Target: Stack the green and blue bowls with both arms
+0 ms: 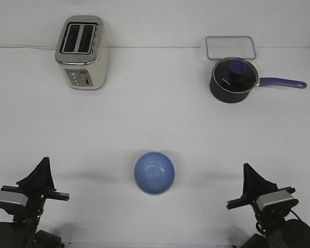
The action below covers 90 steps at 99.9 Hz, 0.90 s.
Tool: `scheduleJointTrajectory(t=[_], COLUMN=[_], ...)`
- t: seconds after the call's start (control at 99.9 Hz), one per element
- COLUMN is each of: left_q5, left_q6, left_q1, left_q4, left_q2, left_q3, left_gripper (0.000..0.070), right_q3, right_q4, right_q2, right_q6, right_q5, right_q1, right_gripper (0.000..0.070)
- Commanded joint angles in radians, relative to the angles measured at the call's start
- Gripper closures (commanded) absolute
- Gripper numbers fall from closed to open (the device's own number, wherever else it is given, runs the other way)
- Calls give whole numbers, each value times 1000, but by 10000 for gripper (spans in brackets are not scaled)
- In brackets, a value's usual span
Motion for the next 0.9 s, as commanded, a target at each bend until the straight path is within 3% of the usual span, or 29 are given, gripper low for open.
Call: scheduleJointTrajectory(t=[0.0, 0.16, 0.41, 0.891], left_q5=[-2, 16, 229, 236], left_q6=[9, 13, 13, 13], left_q1=[0, 98, 259, 281], left_q4=[14, 34, 150, 355], left_q2=[-3, -6, -16, -39], left_q3=[12, -63, -262, -460], left_gripper=[686, 685, 686, 685], right_q3=[7, 7, 7, 7], right_q4=[10, 10, 10, 10], right_q2=[-3, -3, -3, -3], right_q6=[-5, -5, -5, -5], right_q5=[0, 0, 0, 0], right_q1=[7, 7, 7, 7], right_gripper=[690, 689, 690, 689])
